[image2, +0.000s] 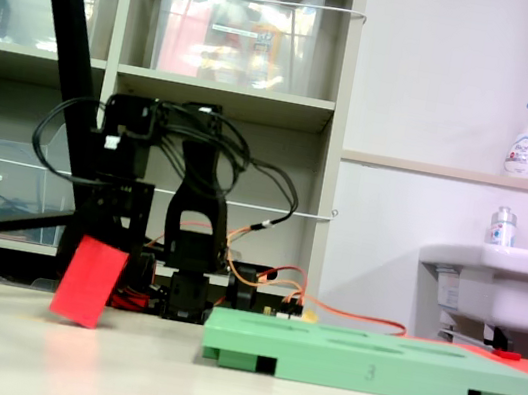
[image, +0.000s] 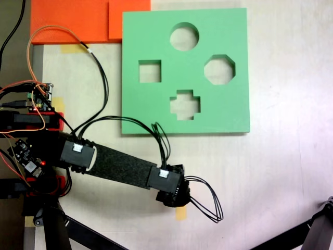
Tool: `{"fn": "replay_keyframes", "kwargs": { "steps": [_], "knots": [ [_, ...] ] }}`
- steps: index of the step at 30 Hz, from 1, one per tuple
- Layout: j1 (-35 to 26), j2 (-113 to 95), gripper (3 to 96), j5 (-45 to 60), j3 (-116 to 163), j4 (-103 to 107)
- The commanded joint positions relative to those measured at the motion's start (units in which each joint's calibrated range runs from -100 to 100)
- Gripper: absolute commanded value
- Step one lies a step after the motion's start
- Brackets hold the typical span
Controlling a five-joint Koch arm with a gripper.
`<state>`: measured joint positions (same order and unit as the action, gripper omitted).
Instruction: Put the square block into the corresponding hole
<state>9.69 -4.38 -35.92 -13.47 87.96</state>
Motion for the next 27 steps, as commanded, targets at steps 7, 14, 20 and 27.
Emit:
{"fn": "replay_keyframes", "kwargs": {
  "steps": [7,14,20,27],
  "knots": [
    [-2.54,-13.92,21.6,-4.98,-0.48,12.04],
    [-11.67,-34.03,21.6,-15.87,-2.18,12.04],
    [-24.76,-36.26,21.6,-31.01,-3.87,12.04],
    [-32.14,-20.90,21.6,-38.39,-16.74,12.04]
  ]
}}
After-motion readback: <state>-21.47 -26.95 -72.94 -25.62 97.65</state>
